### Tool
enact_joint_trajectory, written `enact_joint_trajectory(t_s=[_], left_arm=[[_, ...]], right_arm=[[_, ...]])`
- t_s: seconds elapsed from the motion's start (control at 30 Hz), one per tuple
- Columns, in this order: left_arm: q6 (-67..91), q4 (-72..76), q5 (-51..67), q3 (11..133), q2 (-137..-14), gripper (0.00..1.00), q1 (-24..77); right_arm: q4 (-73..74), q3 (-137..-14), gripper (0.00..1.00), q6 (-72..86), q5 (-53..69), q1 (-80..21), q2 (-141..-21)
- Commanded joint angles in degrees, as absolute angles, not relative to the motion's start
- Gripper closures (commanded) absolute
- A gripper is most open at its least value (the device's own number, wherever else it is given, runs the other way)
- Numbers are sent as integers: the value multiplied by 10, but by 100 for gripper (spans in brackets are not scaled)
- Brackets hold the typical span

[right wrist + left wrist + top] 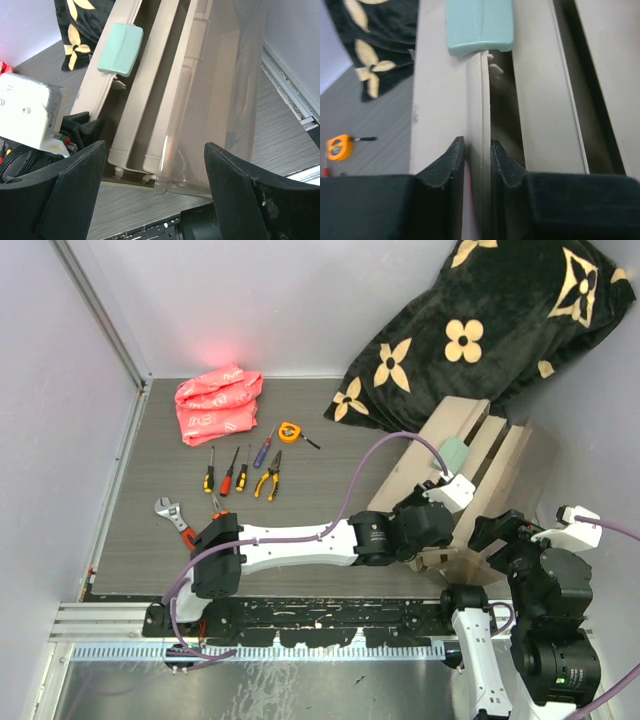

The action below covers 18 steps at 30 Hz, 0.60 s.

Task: Pack the tool kit

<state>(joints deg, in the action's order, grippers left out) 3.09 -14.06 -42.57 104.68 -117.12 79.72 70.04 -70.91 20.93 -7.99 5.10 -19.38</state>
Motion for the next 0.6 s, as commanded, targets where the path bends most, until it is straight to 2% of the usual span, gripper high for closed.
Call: enact_joint_trajectory(t_s=[0.0,0.1,0.57], left_arm=[[14,-194,-443,1035,-1190,92,794],[11,-186,-460,1031,-1184,100,793],[61,-175,-492,938,-1107,100,759]], right_arm=[[693,-712,16,225,-113,28,-185],[693,-710,16,232,-120,15,-183],[697,-694,16,235,-139,-1,-182]])
